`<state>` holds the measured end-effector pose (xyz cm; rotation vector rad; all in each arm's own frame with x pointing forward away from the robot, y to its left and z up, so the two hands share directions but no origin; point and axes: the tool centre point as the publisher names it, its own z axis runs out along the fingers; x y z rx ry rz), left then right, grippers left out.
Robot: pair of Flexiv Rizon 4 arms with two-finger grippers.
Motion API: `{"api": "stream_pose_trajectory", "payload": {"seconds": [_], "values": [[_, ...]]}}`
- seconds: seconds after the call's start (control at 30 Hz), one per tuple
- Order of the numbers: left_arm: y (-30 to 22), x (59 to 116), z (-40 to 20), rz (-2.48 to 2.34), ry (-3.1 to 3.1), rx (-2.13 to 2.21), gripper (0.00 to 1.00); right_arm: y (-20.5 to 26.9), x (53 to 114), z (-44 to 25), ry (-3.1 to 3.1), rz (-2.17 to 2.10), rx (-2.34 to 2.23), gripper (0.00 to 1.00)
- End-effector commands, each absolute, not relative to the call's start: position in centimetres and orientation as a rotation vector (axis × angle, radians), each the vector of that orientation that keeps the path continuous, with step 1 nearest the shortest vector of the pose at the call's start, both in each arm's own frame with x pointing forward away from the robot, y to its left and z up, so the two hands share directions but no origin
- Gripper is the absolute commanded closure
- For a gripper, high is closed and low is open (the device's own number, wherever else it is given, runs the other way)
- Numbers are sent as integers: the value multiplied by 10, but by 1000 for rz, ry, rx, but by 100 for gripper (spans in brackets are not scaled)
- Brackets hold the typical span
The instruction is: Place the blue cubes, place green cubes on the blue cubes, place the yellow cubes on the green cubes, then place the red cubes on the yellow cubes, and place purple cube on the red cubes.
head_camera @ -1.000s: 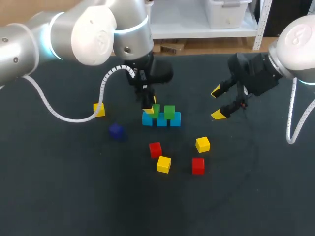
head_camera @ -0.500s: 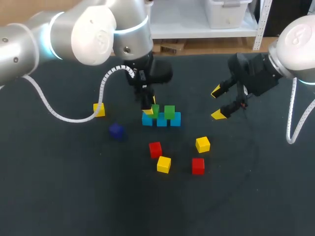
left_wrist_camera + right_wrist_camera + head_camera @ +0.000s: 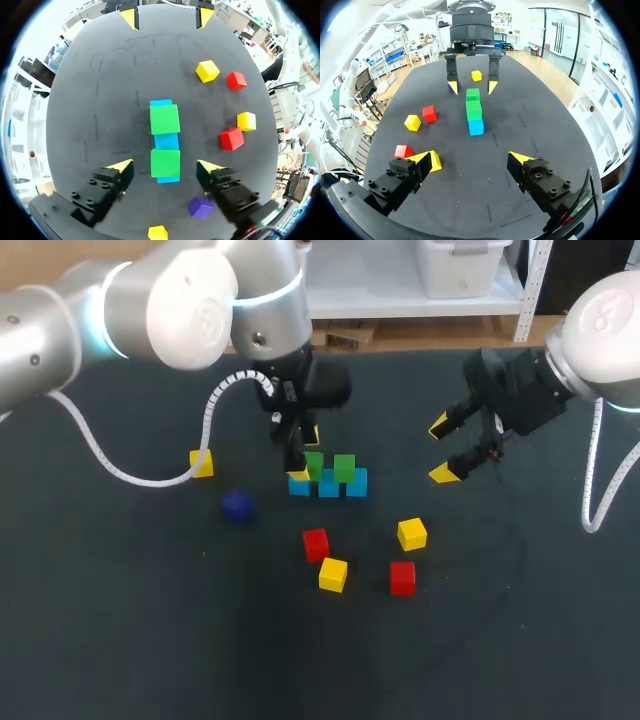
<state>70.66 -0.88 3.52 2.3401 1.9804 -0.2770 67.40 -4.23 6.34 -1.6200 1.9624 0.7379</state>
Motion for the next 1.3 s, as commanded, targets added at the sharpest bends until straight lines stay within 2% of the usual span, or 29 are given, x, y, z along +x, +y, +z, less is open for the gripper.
{"api": "stream_pose_trajectory", "payload": {"seconds": [0.03, 0.57, 1.3], "values": [[-4, 706, 46, -295, 1951, 2343, 0, -43, 674, 63, 1959, 741, -1619, 0], [32, 693, 89, -299, 1803, 2317, 0, -43, 674, 63, 1959, 741, -1619, 0], [88, 689, 94, -293, 1819, 2229, 0, -43, 674, 63, 1959, 741, -1619, 0]]}}
